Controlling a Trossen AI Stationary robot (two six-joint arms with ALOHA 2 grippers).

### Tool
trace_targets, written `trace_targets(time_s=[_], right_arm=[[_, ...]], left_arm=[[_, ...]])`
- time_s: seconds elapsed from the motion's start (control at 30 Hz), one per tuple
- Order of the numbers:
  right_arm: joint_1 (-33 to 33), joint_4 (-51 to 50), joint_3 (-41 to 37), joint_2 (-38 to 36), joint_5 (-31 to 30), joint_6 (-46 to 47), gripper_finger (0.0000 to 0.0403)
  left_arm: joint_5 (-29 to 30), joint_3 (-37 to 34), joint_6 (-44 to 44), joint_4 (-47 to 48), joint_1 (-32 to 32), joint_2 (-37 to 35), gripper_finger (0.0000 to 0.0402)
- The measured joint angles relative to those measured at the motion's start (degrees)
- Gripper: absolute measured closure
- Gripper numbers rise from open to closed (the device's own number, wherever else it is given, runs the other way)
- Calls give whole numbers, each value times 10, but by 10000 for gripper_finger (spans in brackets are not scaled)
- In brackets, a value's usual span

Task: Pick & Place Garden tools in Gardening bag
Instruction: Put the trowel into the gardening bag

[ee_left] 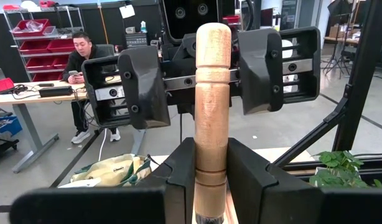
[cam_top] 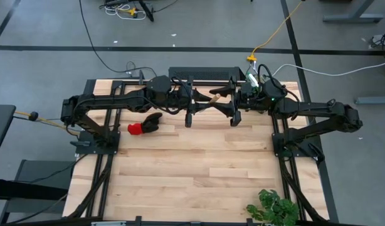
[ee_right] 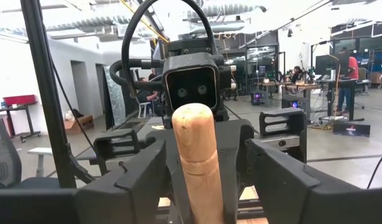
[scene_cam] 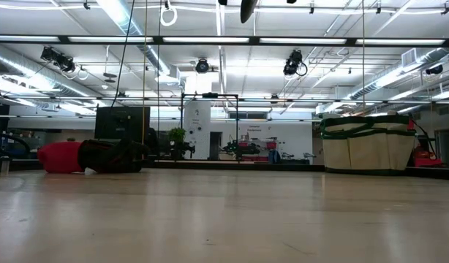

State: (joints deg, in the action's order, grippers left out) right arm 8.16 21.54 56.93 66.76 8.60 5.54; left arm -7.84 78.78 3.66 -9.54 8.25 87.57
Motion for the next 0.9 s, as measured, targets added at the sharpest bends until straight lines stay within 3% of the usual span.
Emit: trace_targets(time_s=[0.9], right_arm=[[0,0,0,0,0,-4,309]], left_arm=[[0,0,-1,0,0,0,326]])
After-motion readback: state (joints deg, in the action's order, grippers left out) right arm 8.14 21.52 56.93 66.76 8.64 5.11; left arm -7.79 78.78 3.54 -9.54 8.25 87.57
